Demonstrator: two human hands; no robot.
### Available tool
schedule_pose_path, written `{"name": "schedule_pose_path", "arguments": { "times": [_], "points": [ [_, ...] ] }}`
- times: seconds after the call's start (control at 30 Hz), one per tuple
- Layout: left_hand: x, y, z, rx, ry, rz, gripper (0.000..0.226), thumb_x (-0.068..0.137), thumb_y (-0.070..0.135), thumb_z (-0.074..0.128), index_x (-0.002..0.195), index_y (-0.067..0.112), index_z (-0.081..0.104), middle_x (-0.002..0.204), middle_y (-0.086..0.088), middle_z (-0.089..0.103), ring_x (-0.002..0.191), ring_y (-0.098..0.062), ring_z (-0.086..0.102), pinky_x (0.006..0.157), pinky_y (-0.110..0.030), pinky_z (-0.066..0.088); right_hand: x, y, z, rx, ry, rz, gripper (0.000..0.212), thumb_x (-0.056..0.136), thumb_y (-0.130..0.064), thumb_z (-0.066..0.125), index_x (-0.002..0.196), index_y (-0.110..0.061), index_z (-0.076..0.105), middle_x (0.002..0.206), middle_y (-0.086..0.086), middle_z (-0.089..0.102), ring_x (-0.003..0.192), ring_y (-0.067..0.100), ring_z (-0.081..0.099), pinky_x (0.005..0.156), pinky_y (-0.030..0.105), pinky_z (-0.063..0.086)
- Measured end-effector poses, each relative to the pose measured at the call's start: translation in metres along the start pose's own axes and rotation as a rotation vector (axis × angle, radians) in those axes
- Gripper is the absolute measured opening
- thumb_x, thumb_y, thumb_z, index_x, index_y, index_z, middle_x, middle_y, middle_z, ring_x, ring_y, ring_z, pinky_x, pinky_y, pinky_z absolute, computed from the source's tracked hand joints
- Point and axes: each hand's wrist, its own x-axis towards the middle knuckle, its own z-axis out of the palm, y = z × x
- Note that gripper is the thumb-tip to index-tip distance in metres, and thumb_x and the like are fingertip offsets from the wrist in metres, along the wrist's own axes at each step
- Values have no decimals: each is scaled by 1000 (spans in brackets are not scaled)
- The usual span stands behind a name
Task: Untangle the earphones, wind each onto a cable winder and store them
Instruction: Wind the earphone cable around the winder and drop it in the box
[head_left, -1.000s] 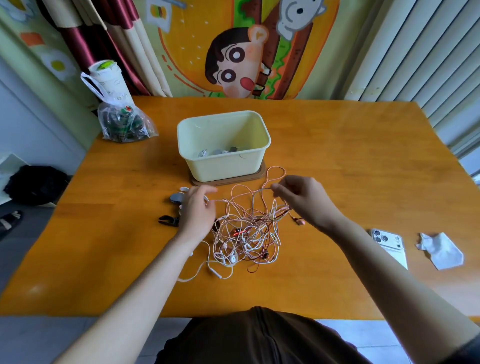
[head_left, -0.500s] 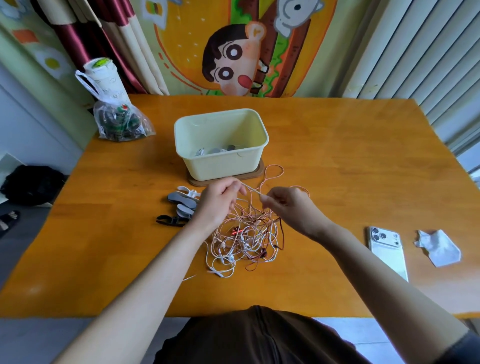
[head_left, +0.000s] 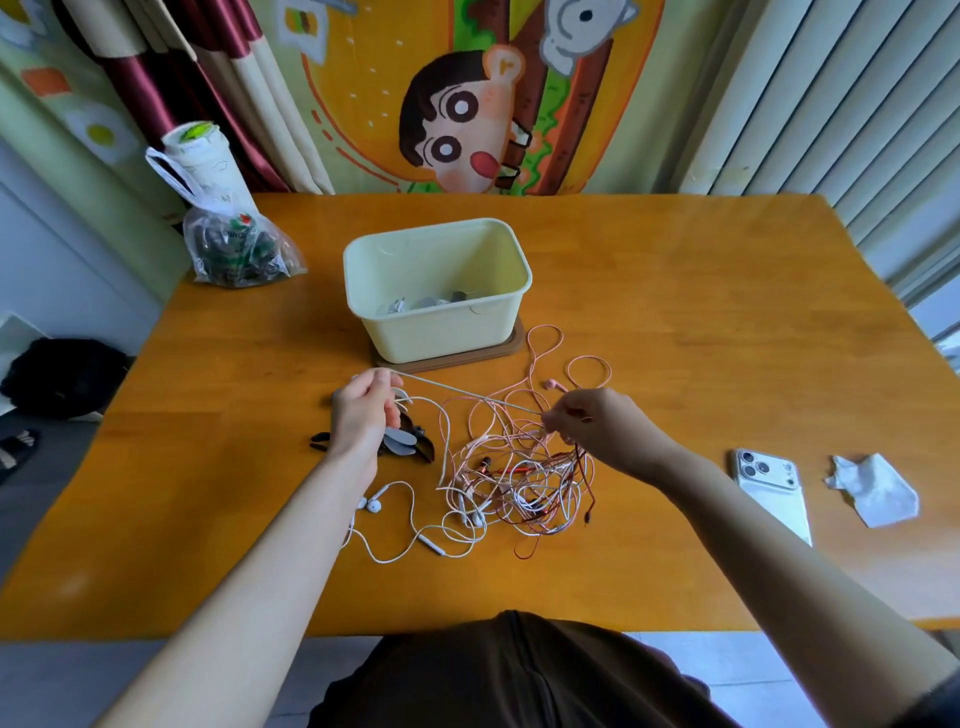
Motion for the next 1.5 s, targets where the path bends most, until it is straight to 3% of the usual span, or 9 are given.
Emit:
{"name": "schedule_pose_path", "arguments": {
  "times": [0.1, 0.23, 0.3, 0.53, 0.77, 0.93, 1.17, 1.4, 1.5],
  "points": [
    [5, 0, -8, 180, -102, 3, 30, 102, 13, 41, 82, 13, 64, 66, -3, 48, 61, -14, 45, 56, -22, 37, 0, -1, -5, -18, 20, 13, 20, 94, -26, 56, 84, -14, 69, 70, -4, 60, 68, 13, 59, 61, 24, 44],
    [-1, 0, -5, 755, -150, 210, 30, 97, 2, 46, 122, 10, 59, 124, -5, 55, 111, -22, 55, 82, -24, 41, -3, -7, -5, -19, 49, -3, 17, 93, -24, 58, 85, -13, 68, 71, -2, 61, 70, 20, 60, 60, 28, 43],
    [-19, 9, 12, 690, -222, 408, 35, 97, 1, 45, 129, 13, 55, 134, -4, 51, 117, -21, 53, 94, -27, 45, -3, -16, -1, -27, 42, -53, 16, 92, -23, 59, 86, -12, 70, 74, 0, 63, 71, 18, 60, 63, 27, 43],
    [-57, 27, 49, 530, -673, 289, 26, 104, 23, 37, 85, 25, 55, 66, -3, 56, 54, -12, 50, 55, -26, 39, 0, -26, 9, -38, 104, -186, 12, 89, -14, 61, 86, -4, 69, 77, 6, 67, 72, 22, 59, 61, 19, 34],
    [-38, 18, 36, 560, -610, 231, 31, 102, 21, 40, 79, 25, 60, 71, -13, 52, 70, -20, 44, 68, -30, 35, -6, -16, 15, 105, 90, -139, 25, 77, -19, 76, 96, -6, 66, 82, -2, 63, 77, 10, 60, 67, 2, 40],
    [-37, 20, 33, 414, -496, 149, 34, 104, 14, 32, 78, 16, 53, 68, 0, 51, 70, -13, 51, 64, -9, 40, -8, -16, 14, 111, 181, -138, 10, 81, -16, 73, 87, -8, 71, 76, -3, 66, 80, 8, 64, 74, 9, 45],
    [-34, 18, 31, 408, -439, 134, 33, 104, 14, 31, 82, 8, 55, 67, 4, 41, 64, -9, 39, 60, -23, 32, -5, -20, 9, 150, 300, -92, 12, 91, -14, 59, 84, -13, 68, 65, -17, 59, 61, -13, 55, 59, 6, 38],
    [-41, 28, 26, 402, -505, 141, 26, 101, 27, 43, 90, 16, 64, 69, 3, 45, 68, -8, 45, 66, -23, 35, -2, -25, 13, 193, 338, -58, 12, 97, -14, 49, 87, -14, 56, 77, -2, 65, 69, 8, 61, 67, 23, 51],
    [-44, 29, 29, 340, -543, 123, 29, 96, 39, 52, 96, 15, 69, 88, -18, 56, 85, -13, 53, 75, -24, 38, -2, -26, 13, 182, 307, -97, 11, 95, -16, 54, 88, -12, 62, 79, -2, 65, 74, 13, 61, 67, 18, 46]
  ]
}}
